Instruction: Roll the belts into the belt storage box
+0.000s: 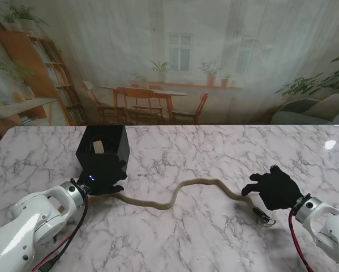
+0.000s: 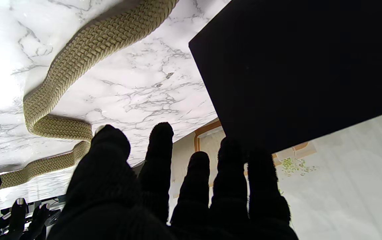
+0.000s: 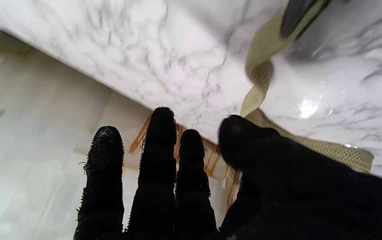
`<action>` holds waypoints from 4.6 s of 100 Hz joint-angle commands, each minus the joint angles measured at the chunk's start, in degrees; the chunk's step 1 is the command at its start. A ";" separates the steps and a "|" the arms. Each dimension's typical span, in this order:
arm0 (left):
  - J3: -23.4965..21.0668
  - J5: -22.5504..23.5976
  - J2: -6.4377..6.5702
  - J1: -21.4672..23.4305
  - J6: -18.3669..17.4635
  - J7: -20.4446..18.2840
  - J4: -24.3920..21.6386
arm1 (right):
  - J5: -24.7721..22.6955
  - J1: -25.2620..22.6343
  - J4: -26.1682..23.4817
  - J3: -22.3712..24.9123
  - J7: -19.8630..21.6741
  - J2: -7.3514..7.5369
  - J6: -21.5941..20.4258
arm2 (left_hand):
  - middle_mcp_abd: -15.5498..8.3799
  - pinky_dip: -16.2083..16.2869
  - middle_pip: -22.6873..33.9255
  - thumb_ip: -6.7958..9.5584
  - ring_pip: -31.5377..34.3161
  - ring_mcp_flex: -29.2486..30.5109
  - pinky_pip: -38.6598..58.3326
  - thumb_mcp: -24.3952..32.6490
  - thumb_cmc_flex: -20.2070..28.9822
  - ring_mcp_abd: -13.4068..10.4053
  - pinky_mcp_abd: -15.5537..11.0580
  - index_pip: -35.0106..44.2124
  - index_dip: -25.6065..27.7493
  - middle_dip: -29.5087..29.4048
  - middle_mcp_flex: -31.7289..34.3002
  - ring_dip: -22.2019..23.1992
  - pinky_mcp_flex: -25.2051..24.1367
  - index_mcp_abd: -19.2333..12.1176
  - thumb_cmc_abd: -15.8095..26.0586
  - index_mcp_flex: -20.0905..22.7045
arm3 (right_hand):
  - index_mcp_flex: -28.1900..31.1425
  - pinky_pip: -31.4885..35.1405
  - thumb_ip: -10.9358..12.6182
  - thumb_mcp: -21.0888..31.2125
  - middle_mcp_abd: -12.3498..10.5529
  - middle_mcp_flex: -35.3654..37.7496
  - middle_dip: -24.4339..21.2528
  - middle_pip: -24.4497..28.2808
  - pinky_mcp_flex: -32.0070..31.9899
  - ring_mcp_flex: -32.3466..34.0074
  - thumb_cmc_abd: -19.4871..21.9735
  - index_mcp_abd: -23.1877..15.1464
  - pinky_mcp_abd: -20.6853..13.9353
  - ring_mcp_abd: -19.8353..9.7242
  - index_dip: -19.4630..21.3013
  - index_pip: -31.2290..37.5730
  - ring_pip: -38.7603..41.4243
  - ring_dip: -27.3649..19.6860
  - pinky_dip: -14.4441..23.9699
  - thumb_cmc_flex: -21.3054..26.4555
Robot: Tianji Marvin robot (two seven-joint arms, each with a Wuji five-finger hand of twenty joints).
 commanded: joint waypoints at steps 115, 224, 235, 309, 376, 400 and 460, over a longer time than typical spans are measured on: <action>0.50 -0.26 -0.12 0.11 0.07 -1.33 -0.24 | 6.52 8.16 15.03 -10.07 -2.03 -0.05 1.57 | 0.94 -0.10 -0.20 -0.90 -1.57 -0.48 -1.62 -0.50 1.69 0.94 2.12 0.82 0.13 -0.14 -1.62 -0.36 -0.72 -0.74 1.72 1.90 | 11.94 0.30 -10.04 -15.31 -11.68 6.97 -1.08 3.65 0.55 0.45 -3.54 4.48 -1.00 -1.82 5.24 23.16 -0.03 -1.99 0.25 -14.13; 0.44 -0.49 -0.19 0.18 0.19 -0.37 -0.17 | 13.42 12.47 24.49 -17.20 -17.70 -1.76 3.15 | 0.90 0.01 -0.25 -0.91 -1.54 -0.96 -1.74 -0.58 0.27 0.96 2.14 0.45 0.19 -0.08 -2.17 -0.27 -1.00 -0.40 2.41 1.85 | 26.53 4.93 -7.60 -16.07 -0.65 14.27 5.01 11.02 2.96 3.14 -7.13 7.87 2.55 2.38 4.36 30.85 5.63 1.57 0.80 -11.01; 0.48 -0.54 -0.19 0.14 0.19 -0.37 -0.14 | 14.26 12.95 25.51 -18.35 -18.73 -2.00 3.88 | 0.95 0.02 -0.27 -0.91 -1.54 -0.96 -1.75 -0.62 0.15 0.93 2.13 0.43 0.19 -0.08 -2.20 -0.27 -1.03 -0.34 2.44 1.84 | 30.37 5.17 -7.39 -15.33 -2.65 16.23 4.89 12.28 4.27 4.84 -7.00 10.35 2.26 1.71 2.25 33.44 6.18 1.15 0.80 -10.25; 0.67 -0.62 -0.19 0.05 -0.02 0.62 0.16 | 19.11 14.43 29.79 -21.42 -26.48 -3.96 8.04 | 0.88 0.10 -0.08 -0.91 -1.37 -0.89 -1.71 -0.55 0.06 0.99 2.16 0.61 0.24 0.05 -2.08 -0.11 -0.99 -0.22 2.48 1.88 | 4.70 19.54 -5.49 -9.04 -1.00 34.22 10.61 27.93 26.13 28.01 -9.71 13.30 0.87 3.03 16.16 46.64 31.89 11.85 3.38 -5.59; 0.65 -0.50 -0.19 0.09 0.13 1.94 0.52 | 17.58 12.87 26.13 -18.78 -19.63 -3.15 2.42 | 0.79 -0.13 0.17 -0.93 -1.19 -0.85 -1.87 -0.56 0.49 0.95 2.34 0.93 0.11 0.10 -2.14 0.00 -1.17 -0.16 2.26 1.75 | 21.09 18.43 -6.37 -8.28 -4.93 46.23 7.07 21.50 29.53 28.20 -6.99 24.51 -4.05 1.94 -8.69 24.62 35.58 9.09 2.12 -10.67; 0.59 -1.19 -0.32 -0.02 0.38 0.85 0.24 | 17.72 6.99 13.59 -9.54 1.12 -2.93 -3.70 | 0.85 -0.19 0.06 -0.95 -1.29 -0.90 -1.96 -0.70 -0.19 1.08 2.45 0.73 -0.08 0.04 -2.02 -0.05 -1.25 -0.07 2.80 1.76 | 21.50 14.88 -0.35 -12.18 -7.03 43.67 -2.91 4.55 25.40 28.41 -6.23 33.15 -8.29 -2.48 9.90 11.54 15.35 -2.89 1.43 -18.93; 1.77 -2.78 -0.54 -0.95 1.15 -0.25 0.44 | 11.66 4.15 4.88 -7.15 13.20 -1.63 -1.81 | 0.87 -0.17 -0.07 -0.93 -1.35 -0.86 -1.96 -0.56 0.34 1.07 2.45 0.63 0.09 0.06 -1.90 -0.07 -1.18 -0.15 2.51 1.84 | 14.96 12.87 -9.38 -7.96 -11.03 44.57 -3.71 -6.58 24.47 25.05 -16.80 26.26 -14.78 -7.23 -1.01 18.46 9.43 -8.52 -0.85 0.08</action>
